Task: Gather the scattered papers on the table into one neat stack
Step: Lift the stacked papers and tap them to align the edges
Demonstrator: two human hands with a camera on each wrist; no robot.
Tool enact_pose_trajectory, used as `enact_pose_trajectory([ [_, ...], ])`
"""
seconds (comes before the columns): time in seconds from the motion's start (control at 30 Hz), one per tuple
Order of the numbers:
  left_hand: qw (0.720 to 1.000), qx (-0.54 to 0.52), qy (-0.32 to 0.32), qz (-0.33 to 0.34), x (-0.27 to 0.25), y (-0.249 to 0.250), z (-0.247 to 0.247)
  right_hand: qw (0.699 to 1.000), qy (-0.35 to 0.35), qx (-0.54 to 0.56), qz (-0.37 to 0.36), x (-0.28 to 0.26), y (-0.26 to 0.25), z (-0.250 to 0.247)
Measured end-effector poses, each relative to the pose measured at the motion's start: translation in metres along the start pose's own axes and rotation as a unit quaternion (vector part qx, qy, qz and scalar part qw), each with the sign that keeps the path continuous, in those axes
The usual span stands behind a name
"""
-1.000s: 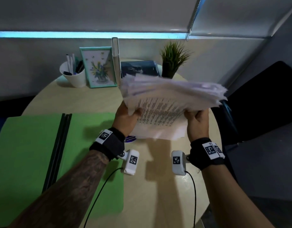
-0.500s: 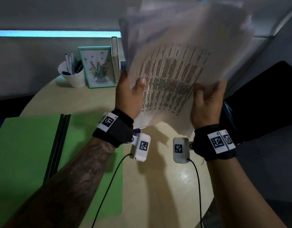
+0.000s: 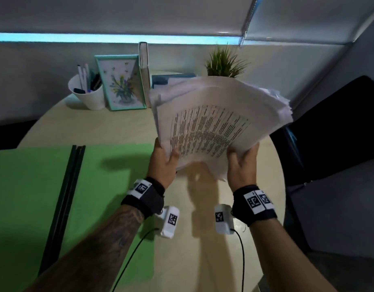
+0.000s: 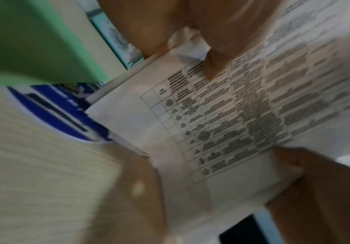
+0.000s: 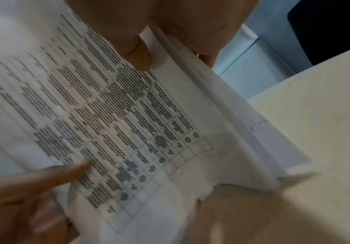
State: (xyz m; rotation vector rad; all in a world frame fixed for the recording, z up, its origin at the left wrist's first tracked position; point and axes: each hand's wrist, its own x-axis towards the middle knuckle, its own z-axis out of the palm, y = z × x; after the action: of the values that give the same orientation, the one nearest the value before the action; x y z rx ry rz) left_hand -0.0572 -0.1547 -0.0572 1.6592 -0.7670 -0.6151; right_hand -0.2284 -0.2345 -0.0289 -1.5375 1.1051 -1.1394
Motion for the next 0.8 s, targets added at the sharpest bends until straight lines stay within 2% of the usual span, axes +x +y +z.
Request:
enact_pose_trajectory([
  [0.2, 0.999, -0.049, -0.007, 0.002, 0.016, 0.021, 0.004, 1.000, -0.002, -0.029, -0.012, 0.019, -0.006, -0.002],
  [0.33, 0.999, -0.024, -0.022, -0.028, 0.005, 0.015, 0.001, 0.998, -0.017, -0.056, 0.035, 0.013, 0.002, -0.005],
  [0.43, 1.000, 0.017, -0.019, 0.018, 0.021, 0.028, -0.008, 0.997, -0.021, -0.069, 0.035, 0.024, -0.003, -0.015],
  [0.47, 0.998, 0.038, -0.023, 0.044, 0.029, 0.036, -0.014, 0.997, -0.001, -0.082, 0.012, 0.030, -0.006, -0.022],
  [0.53, 0.990, 0.088, -0.050, 0.100, 0.043, 0.058, -0.033, 0.987, 0.072, -0.123, -0.078, 0.046, -0.020, -0.043],
  [0.6, 0.966, 0.173, -0.083, 0.170, 0.053, 0.081, -0.050, 0.960, 0.120, -0.182, -0.177, 0.061, -0.040, -0.067],
  [0.63, 0.951, 0.215, -0.101, 0.197, 0.055, 0.094, -0.057, 0.945, 0.112, -0.216, -0.220, 0.069, -0.053, -0.078],
  [0.67, 0.937, 0.246, -0.116, 0.217, 0.057, 0.105, -0.062, 0.938, 0.076, -0.232, -0.247, 0.075, -0.067, -0.085],
  [0.7, 0.926, 0.267, -0.127, 0.236, 0.058, 0.114, -0.065, 0.945, 0.017, -0.226, -0.236, 0.079, -0.078, -0.090],
  [0.77, 0.912, 0.282, -0.150, 0.257, 0.063, 0.125, -0.070, 0.968, -0.121, -0.178, -0.127, 0.077, -0.093, -0.087],
  [0.8, 0.907, 0.286, -0.165, 0.261, 0.066, 0.127, -0.070, 0.967, -0.168, -0.170, -0.084, 0.073, -0.096, -0.085],
])
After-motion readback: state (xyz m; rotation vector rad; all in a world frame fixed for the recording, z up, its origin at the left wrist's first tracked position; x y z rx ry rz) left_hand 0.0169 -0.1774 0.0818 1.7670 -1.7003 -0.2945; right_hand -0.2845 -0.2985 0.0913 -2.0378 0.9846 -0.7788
